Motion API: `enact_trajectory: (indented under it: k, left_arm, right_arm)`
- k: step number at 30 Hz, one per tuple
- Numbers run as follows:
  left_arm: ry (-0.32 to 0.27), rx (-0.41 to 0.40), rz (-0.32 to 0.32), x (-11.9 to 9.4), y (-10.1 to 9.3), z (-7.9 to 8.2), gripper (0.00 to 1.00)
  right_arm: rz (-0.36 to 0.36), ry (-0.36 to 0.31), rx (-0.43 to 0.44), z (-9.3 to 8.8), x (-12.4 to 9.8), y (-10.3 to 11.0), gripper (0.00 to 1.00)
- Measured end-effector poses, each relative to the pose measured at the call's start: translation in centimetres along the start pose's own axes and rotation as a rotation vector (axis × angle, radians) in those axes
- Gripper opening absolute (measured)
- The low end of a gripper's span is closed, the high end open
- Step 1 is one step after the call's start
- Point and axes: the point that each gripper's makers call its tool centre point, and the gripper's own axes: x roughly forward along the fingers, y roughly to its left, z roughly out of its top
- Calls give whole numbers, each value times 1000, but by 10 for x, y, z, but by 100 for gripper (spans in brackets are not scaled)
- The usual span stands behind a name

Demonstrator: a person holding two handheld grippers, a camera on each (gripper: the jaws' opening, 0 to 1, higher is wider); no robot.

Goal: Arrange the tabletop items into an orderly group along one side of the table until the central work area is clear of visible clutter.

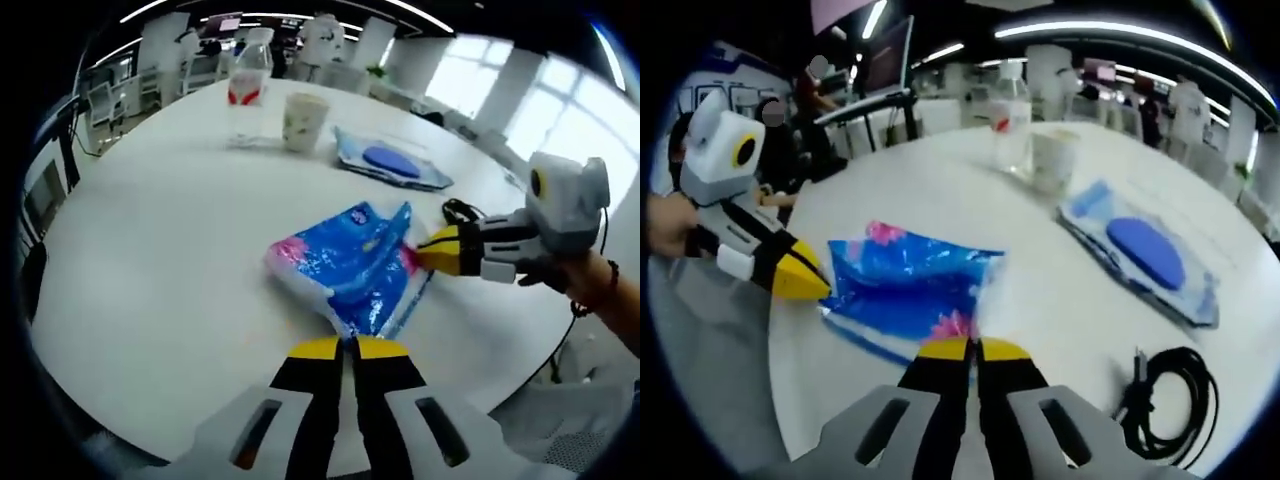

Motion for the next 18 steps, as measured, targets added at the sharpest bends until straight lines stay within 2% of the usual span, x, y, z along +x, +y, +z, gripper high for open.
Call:
enact_trajectory:
  k: [3,5,6,8,11,18]
  left_arm:
    - [-11,9,-5,-2,-2,4,3]
    - [-11,-16,-22,-4,-5,6,3]
    - [-4,-53,-38,-5,-9,6,3]
    - [-7,-50,-42,-5,-10,8,3]
    - [-3,-50,-54,-8,-18,14,3]
    - [-20,-40,-115,-12,-35,33,2]
  right_arm:
    - [-10,0,24,0,-5,-2,0]
    - [-24,4,-6,1,-9,-2,0]
    - [-41,15,-18,1,-12,-3,0]
    - [-68,26,-65,2,-18,-4,0]
    - [-89,24,-74,5,-26,-7,0]
    - [-124,0,0,12,-51,-21,0]
